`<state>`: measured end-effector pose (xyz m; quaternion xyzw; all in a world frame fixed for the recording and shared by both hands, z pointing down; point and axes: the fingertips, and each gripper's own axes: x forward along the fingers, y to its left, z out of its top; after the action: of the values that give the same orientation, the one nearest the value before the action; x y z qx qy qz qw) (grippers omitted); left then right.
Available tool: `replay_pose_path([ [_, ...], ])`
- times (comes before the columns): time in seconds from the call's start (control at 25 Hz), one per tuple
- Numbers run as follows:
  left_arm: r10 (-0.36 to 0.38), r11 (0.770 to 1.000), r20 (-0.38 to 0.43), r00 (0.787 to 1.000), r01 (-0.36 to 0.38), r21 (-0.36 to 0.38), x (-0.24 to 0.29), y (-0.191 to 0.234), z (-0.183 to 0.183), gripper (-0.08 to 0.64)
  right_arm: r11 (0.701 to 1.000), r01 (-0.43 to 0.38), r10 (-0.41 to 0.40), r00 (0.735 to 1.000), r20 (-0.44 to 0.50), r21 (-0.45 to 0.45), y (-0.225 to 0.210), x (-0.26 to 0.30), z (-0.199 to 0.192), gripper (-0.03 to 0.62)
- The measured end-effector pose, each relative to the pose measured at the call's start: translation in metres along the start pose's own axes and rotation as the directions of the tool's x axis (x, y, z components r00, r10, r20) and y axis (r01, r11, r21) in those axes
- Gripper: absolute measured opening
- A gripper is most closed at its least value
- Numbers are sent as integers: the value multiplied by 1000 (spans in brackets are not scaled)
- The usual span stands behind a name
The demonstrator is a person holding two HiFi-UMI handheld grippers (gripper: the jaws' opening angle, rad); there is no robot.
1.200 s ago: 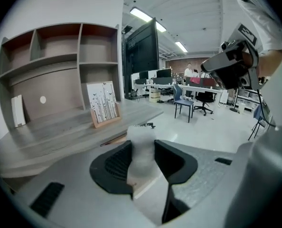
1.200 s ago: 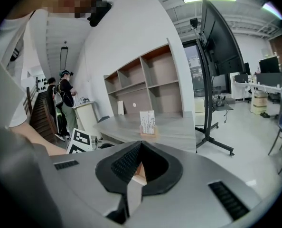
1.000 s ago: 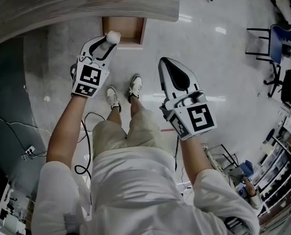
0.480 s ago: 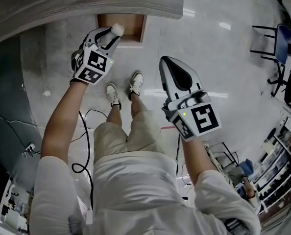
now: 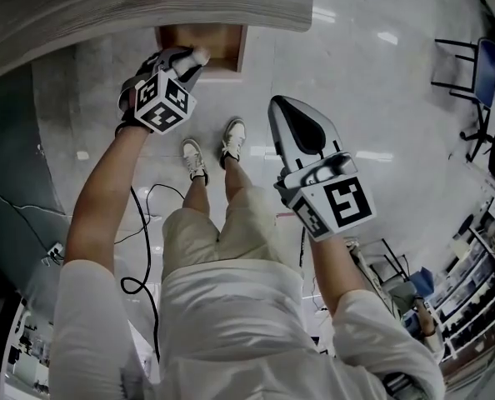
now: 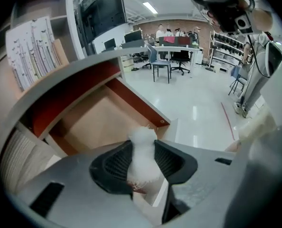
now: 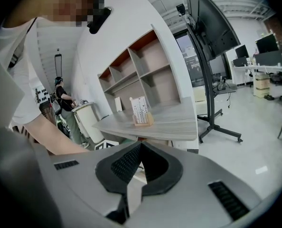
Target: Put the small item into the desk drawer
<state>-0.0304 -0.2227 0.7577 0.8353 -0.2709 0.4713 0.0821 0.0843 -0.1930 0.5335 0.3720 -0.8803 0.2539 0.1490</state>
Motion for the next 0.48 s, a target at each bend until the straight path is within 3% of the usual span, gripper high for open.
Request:
replay_pose_path([
  [0.12,-32,999,-48,998,34,37,15,-6,-3,158,1000,3,-3,1000,-6,8,-5,0,-4,-3],
  [0.48,-100,993,-168,981,107,38,53,-10,-14,158,1000,10,-10,1000,-25,21,-18,1,-12,-3],
])
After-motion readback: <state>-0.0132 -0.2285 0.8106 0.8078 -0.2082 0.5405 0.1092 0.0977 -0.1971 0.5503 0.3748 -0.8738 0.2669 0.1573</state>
